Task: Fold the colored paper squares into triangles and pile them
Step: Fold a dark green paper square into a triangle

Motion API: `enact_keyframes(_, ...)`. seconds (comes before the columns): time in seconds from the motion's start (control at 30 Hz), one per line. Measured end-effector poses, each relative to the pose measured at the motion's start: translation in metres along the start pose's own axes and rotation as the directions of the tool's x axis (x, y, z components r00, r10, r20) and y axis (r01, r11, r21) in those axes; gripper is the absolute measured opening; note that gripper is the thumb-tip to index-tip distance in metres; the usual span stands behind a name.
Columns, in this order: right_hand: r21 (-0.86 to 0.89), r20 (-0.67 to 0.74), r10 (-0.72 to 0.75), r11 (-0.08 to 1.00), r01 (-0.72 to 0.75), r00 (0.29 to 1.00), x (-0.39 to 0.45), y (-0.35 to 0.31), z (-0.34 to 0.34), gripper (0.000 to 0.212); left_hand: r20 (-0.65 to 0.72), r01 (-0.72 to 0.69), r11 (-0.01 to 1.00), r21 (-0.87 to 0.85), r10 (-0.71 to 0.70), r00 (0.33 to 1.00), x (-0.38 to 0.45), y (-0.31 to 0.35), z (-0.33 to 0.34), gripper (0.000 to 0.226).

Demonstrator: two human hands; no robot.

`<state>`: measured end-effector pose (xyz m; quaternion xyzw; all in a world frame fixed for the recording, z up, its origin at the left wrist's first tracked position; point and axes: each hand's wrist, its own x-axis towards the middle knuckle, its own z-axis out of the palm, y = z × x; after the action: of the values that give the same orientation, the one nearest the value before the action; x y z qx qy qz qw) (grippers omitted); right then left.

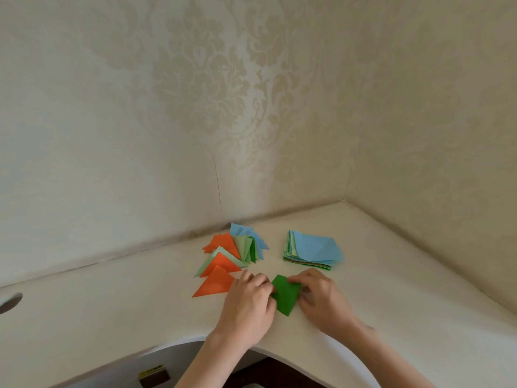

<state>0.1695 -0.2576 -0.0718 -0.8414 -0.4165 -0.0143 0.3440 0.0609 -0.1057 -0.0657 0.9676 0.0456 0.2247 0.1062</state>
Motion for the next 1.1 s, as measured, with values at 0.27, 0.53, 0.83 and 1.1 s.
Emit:
enact_keyframes(0.27, 0.025, -0.037, -0.093, 0.995, 0.094, 0.995, 0.000, -0.012, -0.006, 0.014, 0.022, 0.007, 0.997, -0.075, -0.005, 1.000, -0.014, 0.005, 0.003, 0.031)
enact_keyframes(0.53, -0.014, -0.035, -0.023, 1.000, 0.023, 0.999, -0.003, -0.005, 0.005, 0.017, -0.165, 0.162, 0.975, -0.154, -0.187, 0.969, -0.022, -0.021, 0.010, 0.016)
enact_keyframes(0.83, -0.162, -0.054, 0.165, 0.972, -0.172, 0.985, 0.003, -0.018, 0.015, 0.033, -0.202, 0.321, 0.947, -0.010, -0.316, 0.927, -0.014, 0.002, 0.015, 0.028)
enact_keyframes(1.1, -0.204, 0.002, 0.231, 0.952, -0.226, 0.973, 0.009, -0.017, 0.014, 0.031, -0.193, 0.341, 0.940, -0.016, -0.338, 0.921, -0.013, -0.001, 0.021, 0.030)
